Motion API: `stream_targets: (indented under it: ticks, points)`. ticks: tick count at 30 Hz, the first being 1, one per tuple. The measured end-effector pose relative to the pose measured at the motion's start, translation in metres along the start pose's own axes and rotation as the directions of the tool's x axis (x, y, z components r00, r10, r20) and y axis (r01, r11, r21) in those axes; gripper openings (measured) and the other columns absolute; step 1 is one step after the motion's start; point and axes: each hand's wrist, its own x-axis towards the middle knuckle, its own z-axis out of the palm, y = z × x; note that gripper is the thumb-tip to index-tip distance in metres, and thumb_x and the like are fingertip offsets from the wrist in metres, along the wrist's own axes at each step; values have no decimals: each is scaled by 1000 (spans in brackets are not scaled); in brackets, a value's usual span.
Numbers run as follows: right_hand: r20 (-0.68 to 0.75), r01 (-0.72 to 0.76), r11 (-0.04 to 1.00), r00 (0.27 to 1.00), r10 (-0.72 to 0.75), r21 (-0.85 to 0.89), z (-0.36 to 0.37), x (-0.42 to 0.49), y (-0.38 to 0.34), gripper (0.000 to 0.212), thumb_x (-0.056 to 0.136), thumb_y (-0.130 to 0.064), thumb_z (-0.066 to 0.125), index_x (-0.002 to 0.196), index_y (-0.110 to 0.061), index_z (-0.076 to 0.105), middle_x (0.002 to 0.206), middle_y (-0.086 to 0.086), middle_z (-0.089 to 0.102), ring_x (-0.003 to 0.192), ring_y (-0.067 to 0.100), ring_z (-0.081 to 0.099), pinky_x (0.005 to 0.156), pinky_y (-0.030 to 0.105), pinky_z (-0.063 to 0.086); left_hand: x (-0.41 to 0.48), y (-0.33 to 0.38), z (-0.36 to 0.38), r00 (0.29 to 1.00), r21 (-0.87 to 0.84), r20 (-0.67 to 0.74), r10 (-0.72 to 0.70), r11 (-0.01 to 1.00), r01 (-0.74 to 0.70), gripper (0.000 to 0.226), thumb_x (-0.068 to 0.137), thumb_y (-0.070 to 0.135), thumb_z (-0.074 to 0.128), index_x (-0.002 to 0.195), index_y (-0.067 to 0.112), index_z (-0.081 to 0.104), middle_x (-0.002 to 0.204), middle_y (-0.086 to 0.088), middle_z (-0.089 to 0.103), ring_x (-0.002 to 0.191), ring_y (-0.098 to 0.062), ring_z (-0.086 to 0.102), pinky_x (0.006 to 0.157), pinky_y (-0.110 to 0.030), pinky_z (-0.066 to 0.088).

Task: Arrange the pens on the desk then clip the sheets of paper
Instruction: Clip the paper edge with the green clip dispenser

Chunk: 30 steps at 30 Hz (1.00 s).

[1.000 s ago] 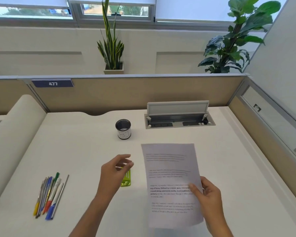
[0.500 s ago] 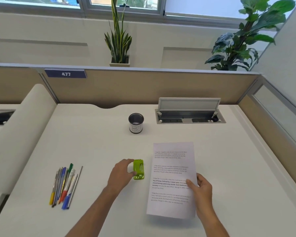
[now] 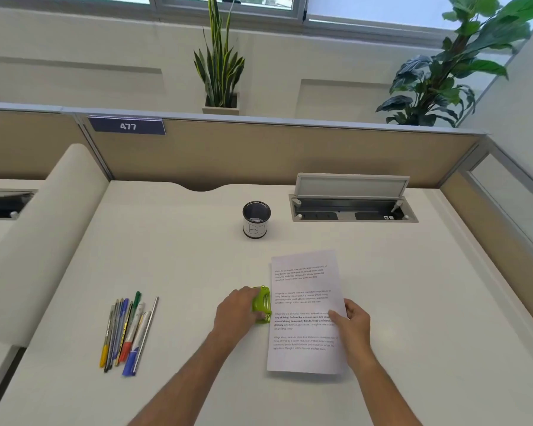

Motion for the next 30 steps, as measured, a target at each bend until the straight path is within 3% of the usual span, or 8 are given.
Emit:
stream_targets:
  ticks: [10,20,24,30]
  points:
    - [49,-9,1000,999,9,-13,14,15,-3,27,91,8,72,107,-12,80,104,7,86,97,35,82,95,58,65,9,-9,4,999,55,-49,15,998,-12,60,95,48,77,151,39,60,147,13,68,130,-18,63,105,-34,51]
    - [89,-53,998,995,52,16,28,26,4,27,92,12,70,109,-7,78,106,12,86,102,41,81,95,53,65,15,-13,3,999,0,-23,-28,1000,28,64,88,53,83,148,43,63,144,16,70,130,-16,62,103,-33,50]
    - [95,-53,998,994,55,-30,32,32,9,28,93,12,68,113,-5,76,110,15,84,106,42,79,100,58,62,18,-16,1,998,-94,-19,-60,994,58,53,91,52,80,141,43,69,137,14,74,124,-16,62,100,-35,52]
    - [81,-12,997,997,18,-77,37,35,17,23,105,3,57,115,-6,75,114,10,82,110,34,77,105,53,60,15,-18,3,998,-81,-64,-29,996,23,46,89,53,82,134,43,75,129,17,63,123,-12,53,87,-33,56]
